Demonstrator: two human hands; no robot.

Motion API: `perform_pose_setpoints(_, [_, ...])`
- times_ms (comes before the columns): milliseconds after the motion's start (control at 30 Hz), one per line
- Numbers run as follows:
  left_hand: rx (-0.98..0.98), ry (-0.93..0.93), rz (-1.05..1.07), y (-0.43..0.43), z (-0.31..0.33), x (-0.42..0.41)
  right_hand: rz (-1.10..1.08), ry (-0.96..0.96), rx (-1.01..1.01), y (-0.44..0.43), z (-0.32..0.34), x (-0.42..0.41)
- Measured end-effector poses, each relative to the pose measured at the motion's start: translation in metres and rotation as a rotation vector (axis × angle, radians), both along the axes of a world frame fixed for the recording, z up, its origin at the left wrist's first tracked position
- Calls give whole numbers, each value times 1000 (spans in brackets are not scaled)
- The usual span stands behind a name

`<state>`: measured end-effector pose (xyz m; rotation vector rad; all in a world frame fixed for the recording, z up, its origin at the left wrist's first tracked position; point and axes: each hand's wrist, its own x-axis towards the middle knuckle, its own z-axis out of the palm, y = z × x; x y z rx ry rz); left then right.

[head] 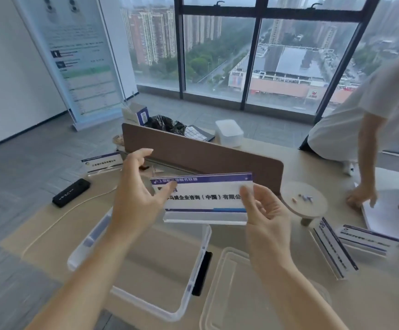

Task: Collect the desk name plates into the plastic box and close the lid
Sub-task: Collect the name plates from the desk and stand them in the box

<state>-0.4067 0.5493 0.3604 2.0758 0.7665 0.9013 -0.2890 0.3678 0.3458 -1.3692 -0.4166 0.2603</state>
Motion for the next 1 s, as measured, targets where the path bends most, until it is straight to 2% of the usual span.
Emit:
perform_pose_setpoints(100, [392,315,-253,21,13,-5,99,-157,-111,32,-8,-8])
perform_pose_setpoints(200, [430,545,-381,37,11,-6,140,-200,-161,65,-18,-17])
perform_pose_setpoints(333, [203,576,-296,75,-12,-26,55,-146,-231,108,-45,-26])
perform_pose_setpoints(400, [80,614,-238,96,-25,-36,106,38,-310,134,-64,-32])
perform_pose_setpoints(533, [-241,609,-181,155,-78,-45,369,578,-366,197,-118,-57])
perform_pose_setpoints(633, [-498,613,-153,199,-122,-53,338,803,-350,243,-164,-80])
perform_pose_setpoints(733, [-701,729,-190,233,-171,-60,281,860,-450,276,-199,-99])
perform_pose_setpoints(833, [-822,850,-265,252,-213,-62,247,937,-539,294,-233,-109])
perform_pose_setpoints(900, [-852,899,-302,260,-238,-60,216,957,-558,303,-252,-111])
perform_pose_setpoints(1000, [-796,944,-332,260,-265,-53,175,1013,-593,314,-279,-114])
